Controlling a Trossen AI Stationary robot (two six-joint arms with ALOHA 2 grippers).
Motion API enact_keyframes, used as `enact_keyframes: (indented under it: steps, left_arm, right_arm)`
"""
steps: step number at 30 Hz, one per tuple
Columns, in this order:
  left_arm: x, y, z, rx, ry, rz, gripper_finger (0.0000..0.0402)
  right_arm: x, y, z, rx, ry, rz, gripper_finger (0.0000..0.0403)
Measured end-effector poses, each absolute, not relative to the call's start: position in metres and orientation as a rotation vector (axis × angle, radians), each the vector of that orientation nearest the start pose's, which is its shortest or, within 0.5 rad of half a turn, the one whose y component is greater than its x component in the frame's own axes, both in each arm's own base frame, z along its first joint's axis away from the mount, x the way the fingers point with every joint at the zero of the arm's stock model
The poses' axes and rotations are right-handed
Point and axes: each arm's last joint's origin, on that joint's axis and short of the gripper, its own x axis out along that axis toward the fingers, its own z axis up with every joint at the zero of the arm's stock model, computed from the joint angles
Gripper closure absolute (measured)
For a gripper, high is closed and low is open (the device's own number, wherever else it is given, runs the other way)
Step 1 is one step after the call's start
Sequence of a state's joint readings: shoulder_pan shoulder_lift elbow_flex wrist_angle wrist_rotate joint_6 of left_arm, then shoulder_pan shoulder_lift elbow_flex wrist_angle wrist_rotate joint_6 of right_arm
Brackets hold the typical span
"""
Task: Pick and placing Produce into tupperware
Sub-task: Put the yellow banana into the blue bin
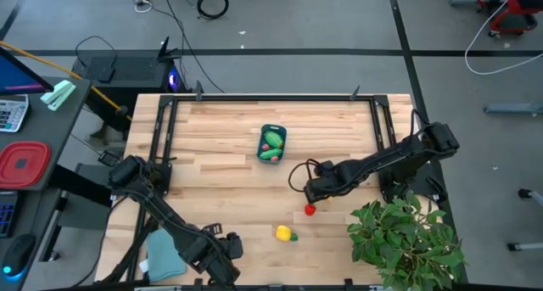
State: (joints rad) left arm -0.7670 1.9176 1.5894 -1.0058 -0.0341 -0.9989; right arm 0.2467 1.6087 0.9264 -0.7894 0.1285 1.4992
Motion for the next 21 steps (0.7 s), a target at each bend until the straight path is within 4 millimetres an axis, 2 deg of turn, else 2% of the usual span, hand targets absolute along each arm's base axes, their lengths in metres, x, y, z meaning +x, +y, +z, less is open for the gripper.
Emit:
enact_keyframes:
  steps: [13, 21]
  left_arm:
    - [0.272, -0.27, 0.236, -0.289, 1.373, 0.051, 0.0239]
    - [0.272, -0.273, 0.236, -0.292, 1.365, 0.04, 0.0239]
  right_arm:
    - [0.263, 0.055, 0.159, 0.942, 1.179, -0.987, 0.016]
    - [0.266, 0.053, 0.145, 0.884, 1.23, -0.996, 0.016]
